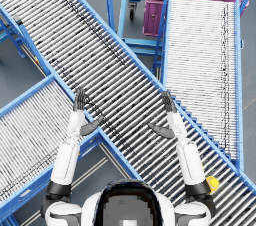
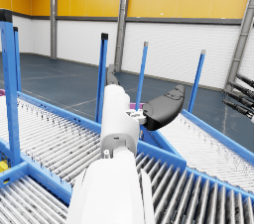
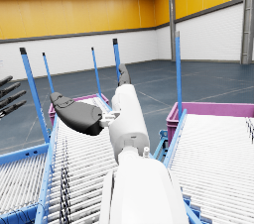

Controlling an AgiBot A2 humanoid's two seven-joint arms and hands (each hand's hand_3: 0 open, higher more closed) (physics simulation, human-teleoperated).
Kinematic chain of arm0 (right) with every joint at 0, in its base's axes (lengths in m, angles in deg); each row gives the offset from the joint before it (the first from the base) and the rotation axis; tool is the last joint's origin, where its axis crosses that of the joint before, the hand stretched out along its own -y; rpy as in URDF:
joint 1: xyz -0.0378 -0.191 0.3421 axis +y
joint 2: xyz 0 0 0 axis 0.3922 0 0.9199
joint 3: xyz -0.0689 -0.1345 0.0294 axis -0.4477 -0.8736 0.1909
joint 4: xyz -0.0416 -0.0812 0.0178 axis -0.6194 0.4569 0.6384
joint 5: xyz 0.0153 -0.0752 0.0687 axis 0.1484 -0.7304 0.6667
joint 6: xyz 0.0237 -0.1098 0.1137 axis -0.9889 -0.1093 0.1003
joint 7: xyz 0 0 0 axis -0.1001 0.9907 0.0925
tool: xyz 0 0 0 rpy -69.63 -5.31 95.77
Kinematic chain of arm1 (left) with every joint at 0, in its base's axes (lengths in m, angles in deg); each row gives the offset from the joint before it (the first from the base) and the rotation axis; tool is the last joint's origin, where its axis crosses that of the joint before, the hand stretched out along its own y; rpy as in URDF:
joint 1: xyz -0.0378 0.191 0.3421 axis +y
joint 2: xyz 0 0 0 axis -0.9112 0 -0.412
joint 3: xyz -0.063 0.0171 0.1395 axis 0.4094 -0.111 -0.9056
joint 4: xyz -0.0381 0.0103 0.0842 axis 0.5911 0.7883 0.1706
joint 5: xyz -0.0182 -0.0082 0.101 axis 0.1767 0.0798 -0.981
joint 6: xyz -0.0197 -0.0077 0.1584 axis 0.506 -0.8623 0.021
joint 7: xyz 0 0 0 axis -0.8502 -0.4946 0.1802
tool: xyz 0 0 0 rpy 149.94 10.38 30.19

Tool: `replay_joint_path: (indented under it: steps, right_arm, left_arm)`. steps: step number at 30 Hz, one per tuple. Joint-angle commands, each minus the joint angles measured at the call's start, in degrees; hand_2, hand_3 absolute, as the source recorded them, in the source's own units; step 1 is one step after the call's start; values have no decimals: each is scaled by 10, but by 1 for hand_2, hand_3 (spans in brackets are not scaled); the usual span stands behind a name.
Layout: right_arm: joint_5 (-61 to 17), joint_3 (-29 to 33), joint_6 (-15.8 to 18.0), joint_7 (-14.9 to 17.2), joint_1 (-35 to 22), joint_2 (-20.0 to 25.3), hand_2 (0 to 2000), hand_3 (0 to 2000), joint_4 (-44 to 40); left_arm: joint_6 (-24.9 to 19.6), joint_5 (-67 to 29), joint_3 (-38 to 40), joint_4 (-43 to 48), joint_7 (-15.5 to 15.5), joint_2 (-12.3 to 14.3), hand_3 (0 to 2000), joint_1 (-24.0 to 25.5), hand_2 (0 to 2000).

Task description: Pick up the oil and place it on the left assembly line, put the cola on the right, and keep Sprite still

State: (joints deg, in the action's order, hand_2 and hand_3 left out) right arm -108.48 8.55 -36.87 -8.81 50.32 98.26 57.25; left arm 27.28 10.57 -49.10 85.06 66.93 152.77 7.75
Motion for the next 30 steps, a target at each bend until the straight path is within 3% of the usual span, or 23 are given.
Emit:
replay_joint_path:
  steps: [1, 30]
  right_arm:
    - [0, 0, 0, 0, 0, 0, 0, 0, 0]
    - [0, 0, 0, 0, 0, 0, 0, 0, 0]
  left_arm:
    - [0, 0, 0, 0, 0, 0, 0, 0, 0]
    - [0, 0, 0, 0, 0, 0, 0, 0, 0]
